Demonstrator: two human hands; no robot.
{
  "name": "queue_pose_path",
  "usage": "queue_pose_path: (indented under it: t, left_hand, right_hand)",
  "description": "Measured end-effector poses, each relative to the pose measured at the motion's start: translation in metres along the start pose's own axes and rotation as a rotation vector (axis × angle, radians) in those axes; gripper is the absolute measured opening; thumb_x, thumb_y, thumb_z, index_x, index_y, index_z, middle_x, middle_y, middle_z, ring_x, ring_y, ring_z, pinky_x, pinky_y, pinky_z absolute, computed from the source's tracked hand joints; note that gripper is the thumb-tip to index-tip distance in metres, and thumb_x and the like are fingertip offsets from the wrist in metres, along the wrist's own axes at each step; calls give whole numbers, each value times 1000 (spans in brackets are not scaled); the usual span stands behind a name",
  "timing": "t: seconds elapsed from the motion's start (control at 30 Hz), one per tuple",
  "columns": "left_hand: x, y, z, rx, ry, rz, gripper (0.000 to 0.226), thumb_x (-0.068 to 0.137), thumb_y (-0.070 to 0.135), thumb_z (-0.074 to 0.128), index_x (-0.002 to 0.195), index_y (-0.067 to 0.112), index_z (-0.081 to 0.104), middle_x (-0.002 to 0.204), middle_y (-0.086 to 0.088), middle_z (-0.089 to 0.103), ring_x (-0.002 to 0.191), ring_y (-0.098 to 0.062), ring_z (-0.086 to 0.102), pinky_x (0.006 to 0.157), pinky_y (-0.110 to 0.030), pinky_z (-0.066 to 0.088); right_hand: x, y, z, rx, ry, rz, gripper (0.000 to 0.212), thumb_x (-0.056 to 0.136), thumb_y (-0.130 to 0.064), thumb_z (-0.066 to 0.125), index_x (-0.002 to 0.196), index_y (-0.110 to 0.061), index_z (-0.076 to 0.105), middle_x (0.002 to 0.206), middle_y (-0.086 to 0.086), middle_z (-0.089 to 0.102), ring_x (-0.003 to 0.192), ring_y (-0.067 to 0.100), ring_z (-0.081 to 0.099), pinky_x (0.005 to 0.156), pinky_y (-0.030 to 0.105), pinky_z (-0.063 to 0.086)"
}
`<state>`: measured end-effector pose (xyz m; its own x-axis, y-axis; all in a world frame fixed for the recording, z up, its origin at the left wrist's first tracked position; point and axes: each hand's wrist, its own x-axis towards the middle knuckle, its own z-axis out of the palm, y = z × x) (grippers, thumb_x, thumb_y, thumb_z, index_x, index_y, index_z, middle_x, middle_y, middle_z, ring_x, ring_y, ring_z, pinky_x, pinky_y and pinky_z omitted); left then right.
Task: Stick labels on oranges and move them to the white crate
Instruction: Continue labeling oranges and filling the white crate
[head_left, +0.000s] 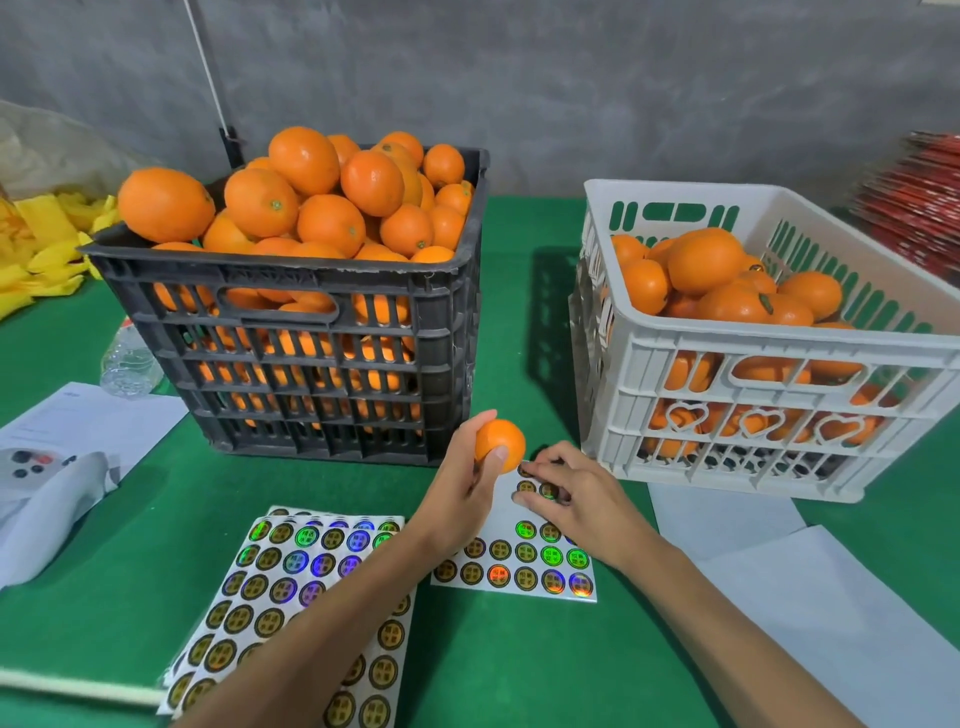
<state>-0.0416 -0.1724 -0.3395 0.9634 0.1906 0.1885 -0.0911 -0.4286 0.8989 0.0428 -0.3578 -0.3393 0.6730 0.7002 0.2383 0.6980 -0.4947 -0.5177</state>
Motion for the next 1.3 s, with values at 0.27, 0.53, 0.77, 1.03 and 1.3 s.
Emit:
queue_pose_path:
  t: [0.27,0.53,0.77,1.03,1.3]
  left_hand:
    - [3,-3,2,-28,17,-26,46,108,39,43,152,32,30,147,5,42,130,-6,48,106,-22,38]
    - [2,0,1,23,23,2,47,109,33,42,153,22,30,149,-1,40,133,-12,43,112,-30,35]
    - [1,-2,0,36,4,6,49,108,41,41,154,28,28,151,4,39,134,-6,42,113,-29,36]
    - [16,59,-7,-254,113,101,49,101,57,49,147,42,41,143,12,50,135,-14,51,111,-47,45]
    - [45,152,-39,-345,178,292,40,105,42,39,146,39,40,142,1,50,131,-23,53,109,-46,45]
  right_hand:
    - [5,2,4,-44,30,-17,35,97,-41,66,121,-16,74,110,-6,54,81,4,46,77,21,35]
    - [1,-1,-2,-32,50,-111,21,99,-30,64,109,-19,78,107,-4,61,87,13,59,77,40,53]
    - [-6,-16,-10,231,182,-40,9,96,-22,70,98,-18,79,99,-5,69,89,13,64,79,36,52]
    - [25,-77,-62,662,486,57,10,97,-27,68,99,-31,77,104,-7,66,90,11,66,77,23,51]
    - [58,-129,-149,786,362,87,64,90,-47,72,148,-37,46,114,-5,71,69,25,73,61,36,62]
